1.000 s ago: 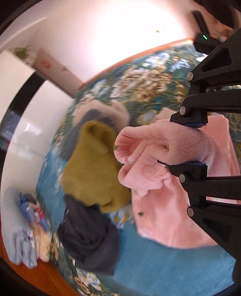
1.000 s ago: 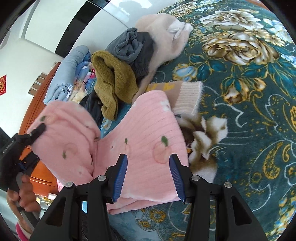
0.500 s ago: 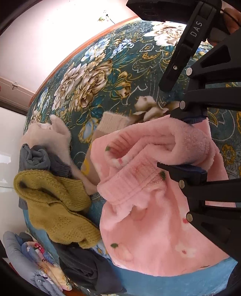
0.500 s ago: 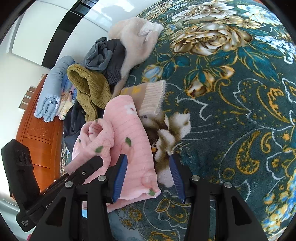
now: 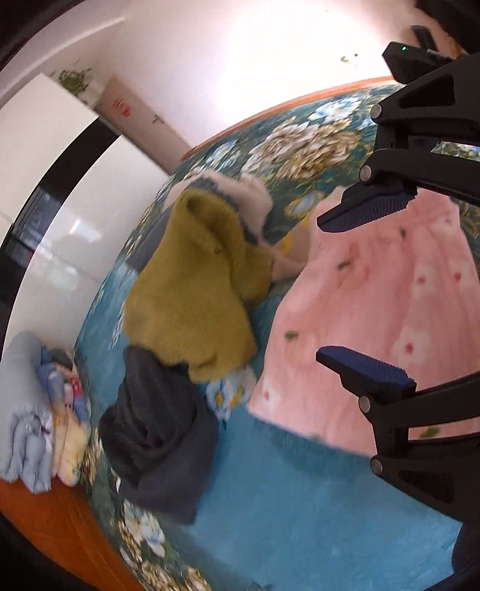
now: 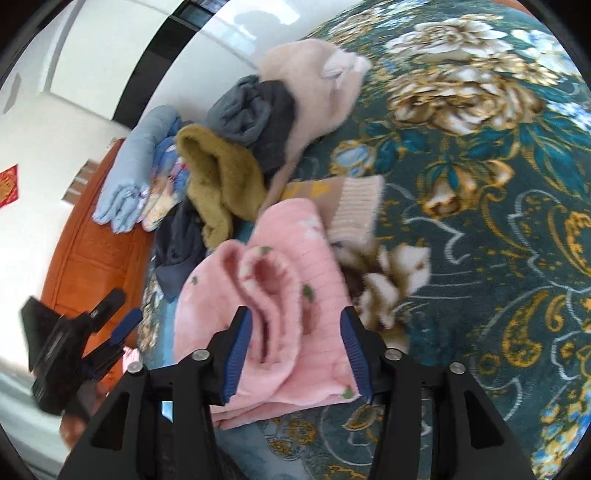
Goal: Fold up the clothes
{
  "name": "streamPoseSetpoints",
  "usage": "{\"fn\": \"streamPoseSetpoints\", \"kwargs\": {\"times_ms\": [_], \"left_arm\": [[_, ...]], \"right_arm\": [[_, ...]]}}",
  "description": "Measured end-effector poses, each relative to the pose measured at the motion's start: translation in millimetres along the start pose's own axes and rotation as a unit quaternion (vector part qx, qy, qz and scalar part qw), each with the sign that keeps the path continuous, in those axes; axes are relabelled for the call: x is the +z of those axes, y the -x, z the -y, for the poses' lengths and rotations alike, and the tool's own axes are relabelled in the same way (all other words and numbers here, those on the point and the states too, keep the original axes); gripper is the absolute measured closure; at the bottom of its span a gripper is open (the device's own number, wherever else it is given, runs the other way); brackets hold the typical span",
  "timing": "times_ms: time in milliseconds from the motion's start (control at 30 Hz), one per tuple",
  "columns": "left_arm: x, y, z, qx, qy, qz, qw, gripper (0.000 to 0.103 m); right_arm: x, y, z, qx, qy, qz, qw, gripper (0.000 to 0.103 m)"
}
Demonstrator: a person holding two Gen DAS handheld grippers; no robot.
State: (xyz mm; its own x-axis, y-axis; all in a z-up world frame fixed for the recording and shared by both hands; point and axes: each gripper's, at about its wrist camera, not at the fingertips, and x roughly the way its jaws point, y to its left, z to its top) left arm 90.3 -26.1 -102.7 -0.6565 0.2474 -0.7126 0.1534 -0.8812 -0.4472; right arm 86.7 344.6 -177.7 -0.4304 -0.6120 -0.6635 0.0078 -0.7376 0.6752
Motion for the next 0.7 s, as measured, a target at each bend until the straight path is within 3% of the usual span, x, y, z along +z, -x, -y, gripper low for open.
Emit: {"fn": "streamPoseSetpoints", "kwargs": {"times_ms": [167,433,600,633,700], "left_arm": [[-10,-12,-40,0.045,0.028,-0.026,0.9983,0.031],[-11,-17,-75,0.044,0.096,-0.038,0.9936,0.031],[-11,-20,-77,0.042,0.098,-0.03,0.9939,0.031],[-11,-21,-76,0.038,0.097,-0.031,0.9941,0.031],[-10,-22,-75,0.029,0.096,-0.033,0.9943,0.031]], "right_arm": [[-5,-35,-33,-0.001,0.058,-0.041,0.997,0.044],[11,-83,-66,-0.03,0.108,-0.066,0.991,0.044],[22,-108,-71,-0.058,0.098,-0.088,0.99,0.045],[22,-108,-74,-0.057,0.098,-0.088,0.99,0.047],[23,-107,-80,-0.056,0.106,-0.087,0.989,0.089]]}}
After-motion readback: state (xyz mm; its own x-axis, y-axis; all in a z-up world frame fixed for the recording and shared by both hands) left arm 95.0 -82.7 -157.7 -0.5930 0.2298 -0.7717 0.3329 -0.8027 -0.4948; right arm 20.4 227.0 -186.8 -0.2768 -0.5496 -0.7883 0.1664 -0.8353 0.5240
